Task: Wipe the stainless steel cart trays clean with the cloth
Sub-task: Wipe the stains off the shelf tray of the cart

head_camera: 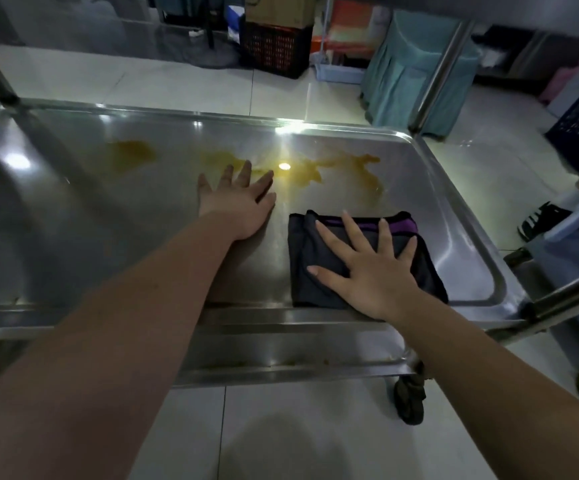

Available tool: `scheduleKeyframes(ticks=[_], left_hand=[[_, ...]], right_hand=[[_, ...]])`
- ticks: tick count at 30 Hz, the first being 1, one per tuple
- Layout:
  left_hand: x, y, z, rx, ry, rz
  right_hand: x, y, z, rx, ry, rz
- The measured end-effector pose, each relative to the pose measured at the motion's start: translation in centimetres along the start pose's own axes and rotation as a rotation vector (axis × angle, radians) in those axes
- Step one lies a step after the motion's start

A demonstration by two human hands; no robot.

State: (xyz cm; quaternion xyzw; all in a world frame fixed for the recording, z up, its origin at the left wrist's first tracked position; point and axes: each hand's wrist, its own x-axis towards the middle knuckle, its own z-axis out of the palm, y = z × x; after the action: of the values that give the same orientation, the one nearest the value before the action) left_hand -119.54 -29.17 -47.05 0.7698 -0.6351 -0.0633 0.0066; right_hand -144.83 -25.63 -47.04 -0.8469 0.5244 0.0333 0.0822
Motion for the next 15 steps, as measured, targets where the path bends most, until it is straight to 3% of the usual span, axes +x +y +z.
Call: scheduleKeyframes(ticks=[10,15], left_hand=[[1.3,-0.3,0.8,-0.003,0.043,0.01],[1.5,-0.3,0.6,-0.01,0.045,-0.006]], right_hand=[[17.8,-1.0,-2.8,0.044,0.046,0.097],[19.7,-1.0,-3.3,0.05,0.02,0.088]])
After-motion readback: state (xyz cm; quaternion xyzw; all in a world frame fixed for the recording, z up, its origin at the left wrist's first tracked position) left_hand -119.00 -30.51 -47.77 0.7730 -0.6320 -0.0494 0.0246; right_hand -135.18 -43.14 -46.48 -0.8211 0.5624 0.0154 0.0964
